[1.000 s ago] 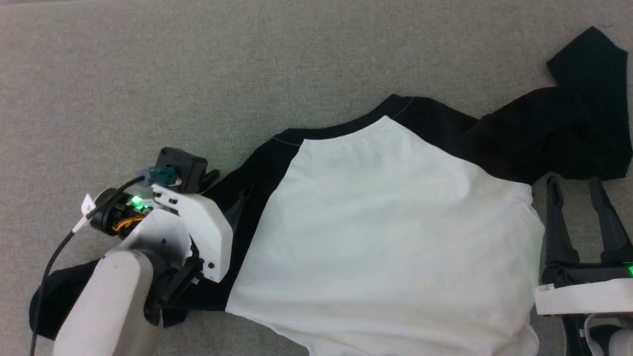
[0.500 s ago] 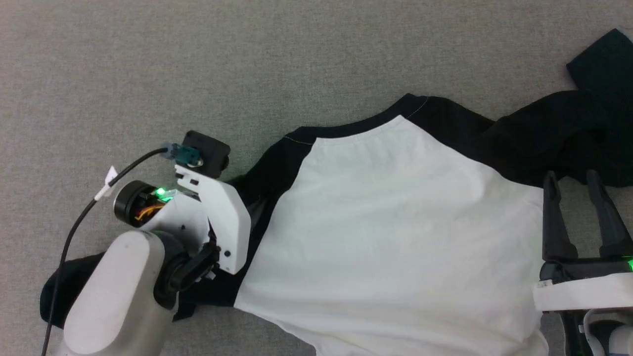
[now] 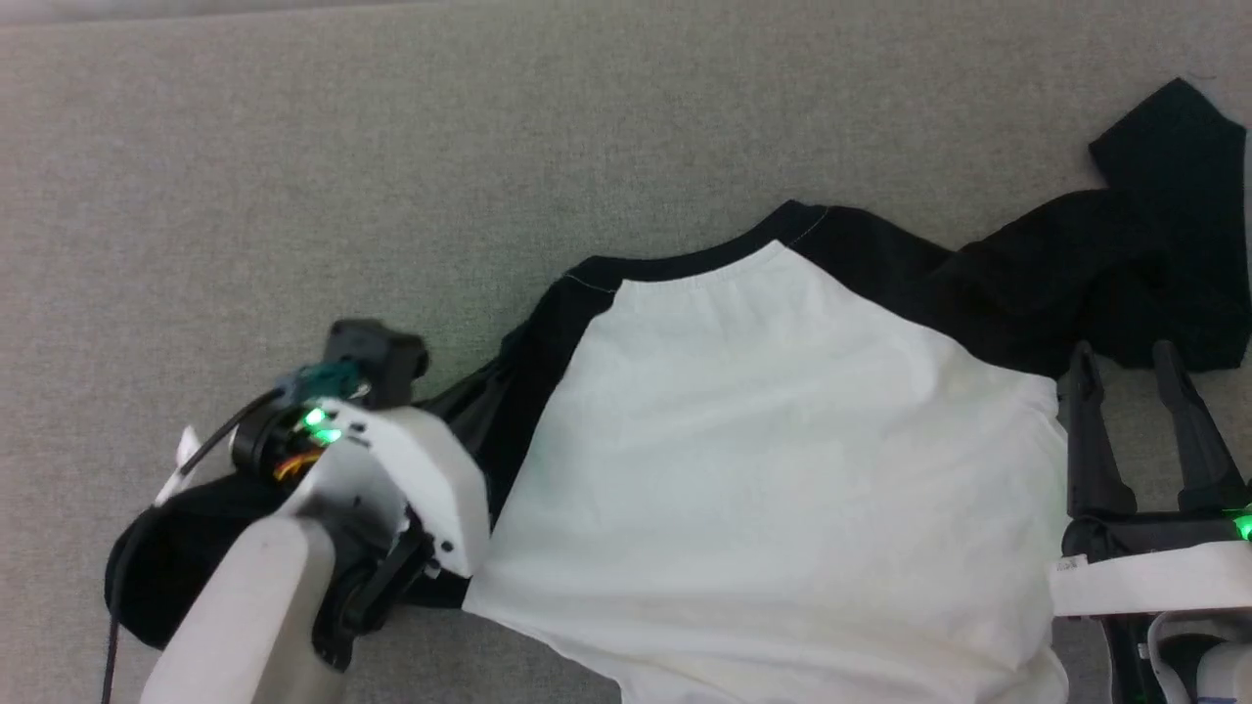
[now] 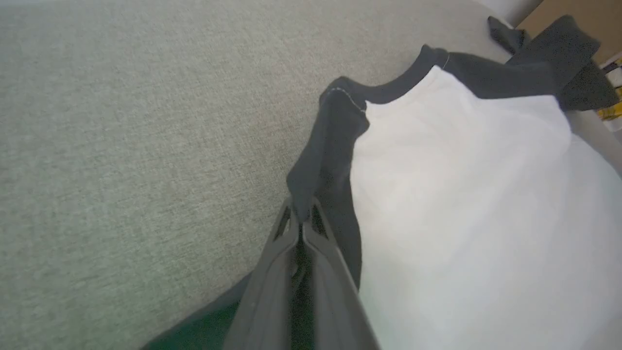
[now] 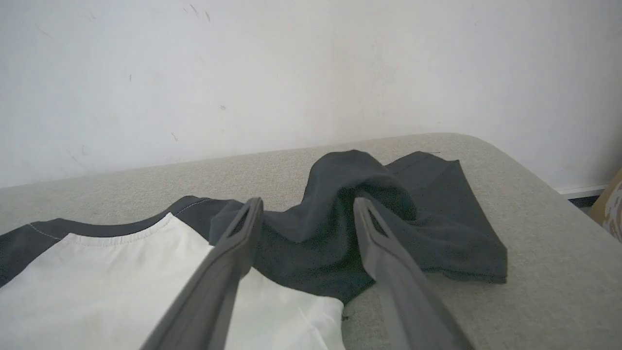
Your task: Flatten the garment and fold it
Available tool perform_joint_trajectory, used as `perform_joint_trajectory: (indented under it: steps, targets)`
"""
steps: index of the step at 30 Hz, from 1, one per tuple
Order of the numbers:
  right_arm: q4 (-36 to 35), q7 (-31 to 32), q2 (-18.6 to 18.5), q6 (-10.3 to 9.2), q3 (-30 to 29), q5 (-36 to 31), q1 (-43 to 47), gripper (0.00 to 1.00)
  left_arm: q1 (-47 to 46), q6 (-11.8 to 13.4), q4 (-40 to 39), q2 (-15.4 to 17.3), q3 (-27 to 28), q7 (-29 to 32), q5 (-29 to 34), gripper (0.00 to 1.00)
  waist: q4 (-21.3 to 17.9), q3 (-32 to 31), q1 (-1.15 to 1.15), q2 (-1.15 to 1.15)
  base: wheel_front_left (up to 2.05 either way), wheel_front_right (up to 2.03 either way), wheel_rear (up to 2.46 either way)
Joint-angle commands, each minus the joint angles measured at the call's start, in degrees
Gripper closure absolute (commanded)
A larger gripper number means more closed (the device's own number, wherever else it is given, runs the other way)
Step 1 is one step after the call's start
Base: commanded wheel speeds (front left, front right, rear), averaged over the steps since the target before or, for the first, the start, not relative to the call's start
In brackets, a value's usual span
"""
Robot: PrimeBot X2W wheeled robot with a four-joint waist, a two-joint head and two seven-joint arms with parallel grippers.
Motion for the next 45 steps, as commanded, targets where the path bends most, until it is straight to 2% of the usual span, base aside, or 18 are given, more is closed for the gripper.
perform_joint_trajectory:
  steps: [1,5,8,11,13,18,22,24,29,35,40,41,43,45]
  targets:
    - [0.0,-0.3,0.1,-0.04,0.2,0.3,-0.3,0.0,2.2,1.1,-1.3,-0.1,1.3,-1.9,-0.5,1.0,0.7,-1.7,-0.01,0.0,0.0,0.0,0.0]
    - [-1.0,0.6,0.1,-0.04,0.7,-0.9,-0.6,0.0,8.9,5.3,-6.7,1.5,5.6,-4.7,-0.7,1.0,1.9,-3.2,-0.01,0.0,0.0,0.0,0.0]
    - [-2.1,2.3,0.1,-0.04,1.9,-2.1,-1.9,0.0,13.3,7.4,-10.5,3.1,7.9,-4.7,-0.8,1.0,2.9,-3.7,-0.01,0.0,0.0,0.0,0.0]
    - [-3.4,5.7,0.0,-0.04,4.5,-3.5,-4.5,0.0,15.8,7.8,-13.2,4.0,8.3,-4.1,-1.3,1.0,4.0,-3.6,-0.01,0.0,0.0,0.0,0.0]
    - [-4.1,9.2,-1.5,-0.04,7.2,-3.3,-7.2,0.0,16.1,7.3,-14.4,3.9,7.7,-3.7,-1.8,1.0,4.4,-3.2,-0.01,0.0,0.0,0.0,0.0]
    - [-3.9,23.4,-8.4,-0.04,13.2,1.0,-17.6,0.0,13.7,6.1,-15.6,3.1,5.8,-3.3,-1.9,1.0,5.2,-0.6,-0.01,0.0,0.0,0.0,0.0]
    - [-0.9,37.1,-16.1,-0.04,18.1,4.0,-26.8,0.0,10.3,5.0,-15.7,2.5,4.3,-3.3,-1.2,1.0,6.3,2.7,-0.01,0.0,0.0,0.0,0.0]
    - [1.0,42.9,-18.8,-0.04,19.7,6.0,-30.9,0.0,8.5,4.4,-15.5,2.3,3.7,-3.5,-0.9,1.0,7.0,4.4,-0.01,0.0,0.0,0.0,0.0]
    - [4.0,55.1,-27.2,-0.04,28.8,11.6,-38.1,0.0,4.7,3.1,-15.2,1.2,2.0,-4.0,-0.3,1.0,9.4,8.2,-0.01,0.0,0.0,0.0,0.0]
    - [5.1,61.3,-35.3,-0.04,39.8,17.8,-44.4,0.0,2.4,2.2,-13.4,0.1,0.6,-4.8,-0.5,1.0,11.5,10.1,-0.01,0.0,0.0,0.0,0.0]
    - [7.9,60.2,-37.7,-0.04,46.0,19.3,-47.3,0.0,1.7,1.9,-11.8,-0.5,0.0,-5.6,-0.8,1.0,12.9,10.1,-0.01,0.0,0.0,0.0,0.0]
    - [8.7,59.9,-37.8,-0.04,46.6,19.8,-47.4,0.27,1.7,1.8,-11.5,-0.6,0.0,-5.8,-0.9,1.0,13.0,10.0,-0.01,0.0,0.0,0.0,0.0]
    - [10.1,58.8,-37.6,-0.04,47.0,20.6,-47.4,1.0,1.7,1.8,-10.9,-0.7,-0.2,-6.0,-1.0,1.0,13.3,9.6,-0.01,0.0,0.0,0.0,0.0]
    - [10.8,56.9,-37.4,-0.04,47.2,20.7,-47.5,1.0,1.9,1.8,-10.4,-0.7,-0.1,-6.3,-1.2,1.0,13.1,8.8,-0.01,0.0,0.0,0.0,0.0]
